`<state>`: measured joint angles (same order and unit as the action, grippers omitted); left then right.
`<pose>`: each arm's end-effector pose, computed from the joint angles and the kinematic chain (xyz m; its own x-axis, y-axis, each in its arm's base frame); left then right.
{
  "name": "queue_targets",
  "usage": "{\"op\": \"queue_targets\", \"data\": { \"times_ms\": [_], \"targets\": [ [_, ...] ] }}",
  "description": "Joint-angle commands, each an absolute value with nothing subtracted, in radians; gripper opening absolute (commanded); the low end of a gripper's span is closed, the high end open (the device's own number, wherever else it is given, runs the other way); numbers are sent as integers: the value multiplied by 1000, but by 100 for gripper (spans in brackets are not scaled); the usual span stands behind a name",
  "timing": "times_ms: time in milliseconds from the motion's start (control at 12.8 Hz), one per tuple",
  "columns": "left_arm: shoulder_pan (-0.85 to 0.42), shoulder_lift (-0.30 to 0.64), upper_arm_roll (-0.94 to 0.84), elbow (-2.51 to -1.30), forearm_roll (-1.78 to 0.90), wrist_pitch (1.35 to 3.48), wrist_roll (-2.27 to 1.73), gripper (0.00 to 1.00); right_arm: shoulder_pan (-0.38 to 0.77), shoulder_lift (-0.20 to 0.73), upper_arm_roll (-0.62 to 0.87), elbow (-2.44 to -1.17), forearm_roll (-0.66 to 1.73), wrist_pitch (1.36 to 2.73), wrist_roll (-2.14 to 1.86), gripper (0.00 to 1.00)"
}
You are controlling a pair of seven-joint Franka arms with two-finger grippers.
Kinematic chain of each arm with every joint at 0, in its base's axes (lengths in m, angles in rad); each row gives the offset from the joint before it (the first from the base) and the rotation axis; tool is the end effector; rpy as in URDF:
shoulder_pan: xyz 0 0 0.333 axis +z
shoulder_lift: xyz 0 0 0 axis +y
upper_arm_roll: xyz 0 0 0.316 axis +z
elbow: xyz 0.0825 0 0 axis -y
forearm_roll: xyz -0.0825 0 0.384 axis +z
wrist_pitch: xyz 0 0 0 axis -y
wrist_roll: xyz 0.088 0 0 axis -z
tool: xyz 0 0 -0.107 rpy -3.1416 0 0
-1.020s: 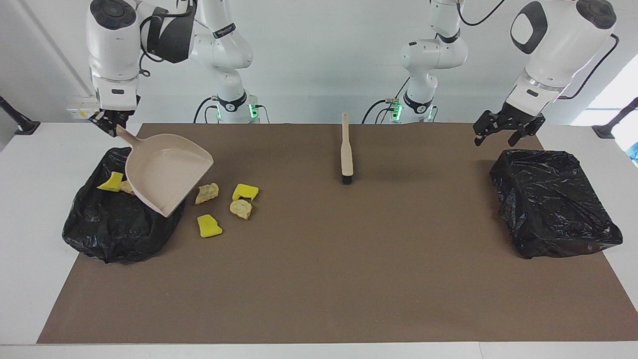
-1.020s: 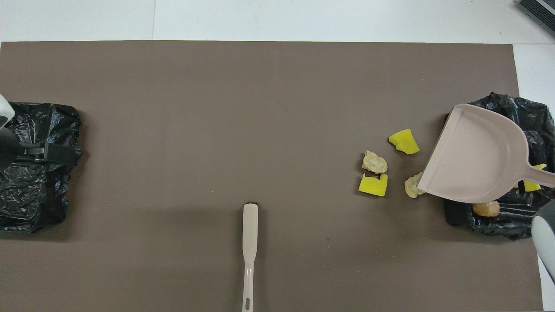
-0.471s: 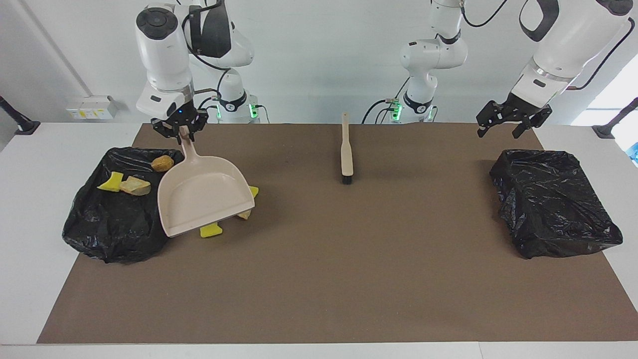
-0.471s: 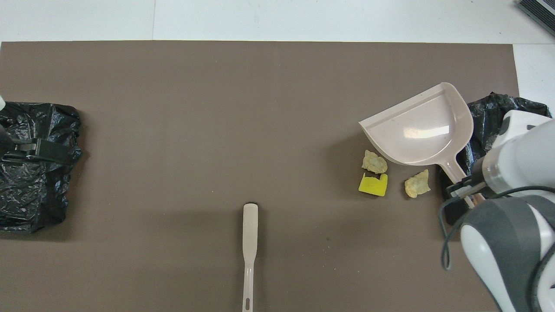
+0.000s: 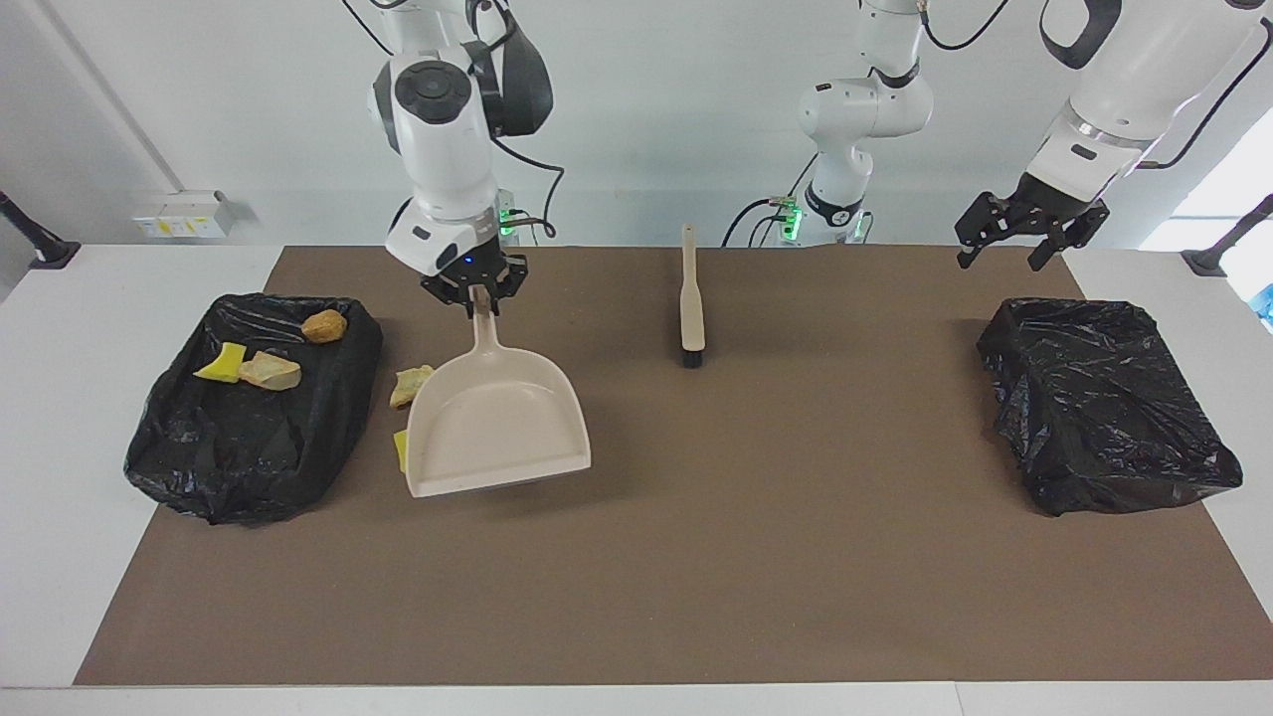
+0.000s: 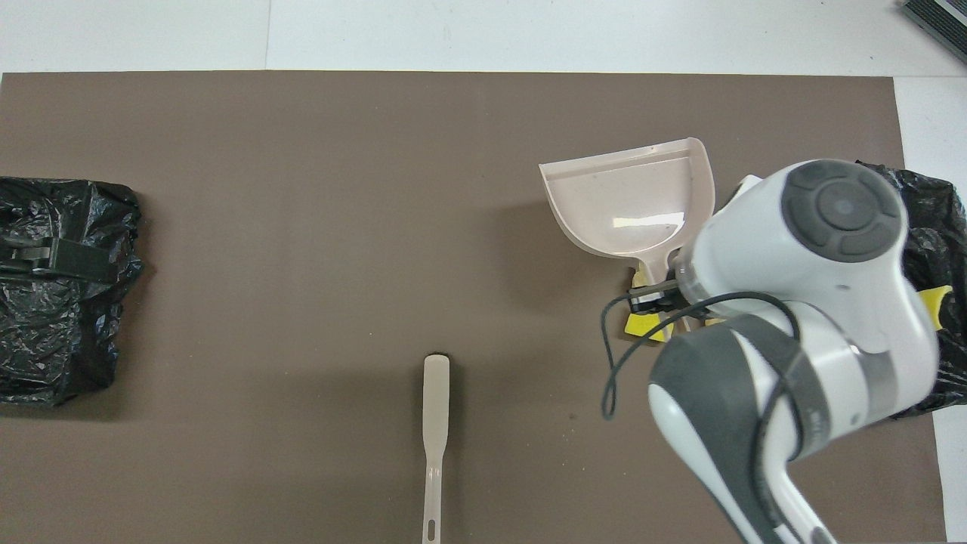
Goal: Sweep and dump trash in bin
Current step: 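Carry the dustpan back to the table center with the right gripper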
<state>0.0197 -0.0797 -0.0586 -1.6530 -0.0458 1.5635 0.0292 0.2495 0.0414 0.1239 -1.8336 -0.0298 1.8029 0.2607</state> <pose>0.5276 -0.0267 0.6283 0.9976 -0.0681 -0.0087 -0.0677 -0.9968 0.0414 0.5288 0.2035 0.4961 0.9909 0.1188 -0.0633 0.1216 -0.9917 0.0410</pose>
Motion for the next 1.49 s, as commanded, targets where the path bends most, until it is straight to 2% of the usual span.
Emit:
{"op": "queue_targets", "data": {
  "times_ms": [0, 157, 627, 784, 941, 1020, 1098, 1412],
  "targets": [
    [20, -100, -61, -1629, -23, 1536, 32, 100, 328, 156, 118, -1738, 18, 1844, 420, 0],
    [29, -120, -55, -1650, -31, 1539, 29, 100, 403, 243, 118, -1675, 18, 1868, 486, 0],
    [31, -115, -54, -1643, -29, 1539, 31, 100, 505, 521, 117, -1458, 11, 1977, 702, 0],
    [29, -115, -54, -1643, -29, 1539, 31, 100, 508, 574, 118, -1419, 11, 2000, 712, 0],
    [29, -115, -54, -1643, -28, 1540, 31, 100, 520, 578, 118, -1431, 8, 2028, 715, 0],
    [31, -115, -54, -1643, -28, 1539, 31, 100, 523, 578, 117, -1430, 2, 2022, 715, 95],
    [31, -115, -54, -1643, -28, 1540, 31, 100, 531, 571, 117, -1428, -9, 2013, 715, 100],
    [29, -115, -54, -1643, -28, 1539, 31, 100, 534, 523, 117, -1433, -20, 2013, 700, 100]
  ]
}}
